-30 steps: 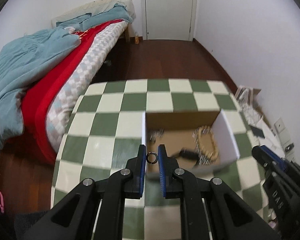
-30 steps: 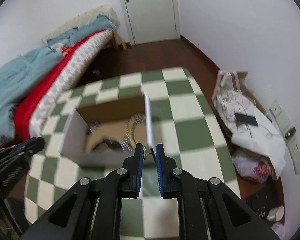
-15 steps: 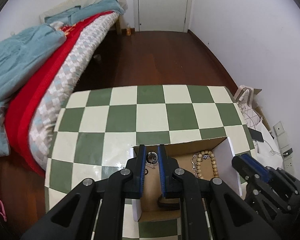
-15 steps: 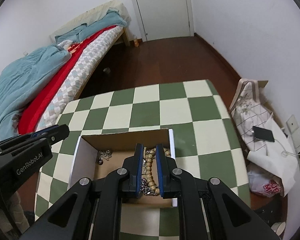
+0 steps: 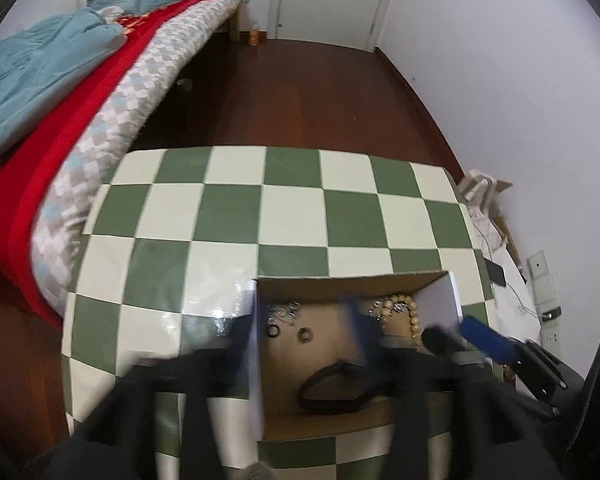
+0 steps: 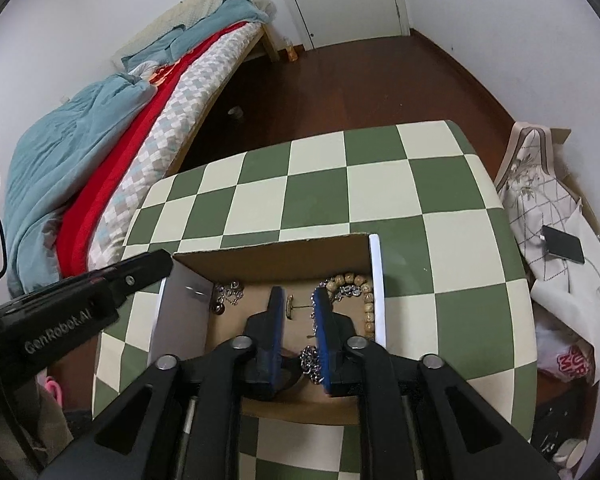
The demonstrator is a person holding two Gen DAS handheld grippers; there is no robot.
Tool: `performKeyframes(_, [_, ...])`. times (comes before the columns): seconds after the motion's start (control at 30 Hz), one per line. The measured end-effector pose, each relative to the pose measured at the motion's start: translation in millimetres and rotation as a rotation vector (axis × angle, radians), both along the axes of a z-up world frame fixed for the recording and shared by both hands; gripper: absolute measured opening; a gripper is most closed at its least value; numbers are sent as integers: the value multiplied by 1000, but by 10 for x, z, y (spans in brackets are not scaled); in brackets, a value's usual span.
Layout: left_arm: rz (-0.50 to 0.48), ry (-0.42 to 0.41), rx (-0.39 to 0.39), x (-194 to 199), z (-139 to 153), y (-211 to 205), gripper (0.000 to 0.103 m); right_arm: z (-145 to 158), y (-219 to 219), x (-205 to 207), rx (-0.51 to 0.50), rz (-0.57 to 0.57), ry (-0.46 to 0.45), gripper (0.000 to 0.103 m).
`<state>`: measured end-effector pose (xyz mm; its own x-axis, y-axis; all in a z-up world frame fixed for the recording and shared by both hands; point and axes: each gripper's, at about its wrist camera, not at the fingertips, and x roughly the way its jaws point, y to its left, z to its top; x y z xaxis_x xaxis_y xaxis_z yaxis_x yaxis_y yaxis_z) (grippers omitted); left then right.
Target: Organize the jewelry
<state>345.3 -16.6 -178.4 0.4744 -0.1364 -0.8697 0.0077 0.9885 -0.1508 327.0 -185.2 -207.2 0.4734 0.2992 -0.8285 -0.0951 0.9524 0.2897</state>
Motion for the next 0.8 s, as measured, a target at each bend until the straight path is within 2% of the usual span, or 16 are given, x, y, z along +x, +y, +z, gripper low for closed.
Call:
performKeyframes(0.03, [8, -9, 5, -10, 23, 22, 100, 7, -6, -6, 7, 2, 5, 72])
performKeyframes(0.07, [14, -20, 8, -23, 49, 47, 101, 20, -7, -17, 0, 1, 5, 78])
performKeyframes(0.2, [42, -29, 43, -63, 106, 141, 101, 72, 0, -63, -45, -9, 12, 79])
performKeyframes(0.27, [55, -43, 87, -103, 131, 165, 102, 95, -6, -97, -84, -28, 23, 88])
performKeyframes(0.3, [59, -52, 111, -136, 143, 176, 102, 107, -3, -121, -119, -42, 26, 97])
performKeyframes(0.33, [63, -62, 131, -168, 154, 188, 102, 115, -5, -132, -154, -55, 34, 100])
performKeyframes(0.53, [80, -95, 210, -369, 214, 240, 103, 181, -38, -262, -248, -95, 52, 103])
performKeyframes(0.8, [90, -107, 258, -725, 384, 238, 103, 414, -68, -555, -272, -111, 40, 103])
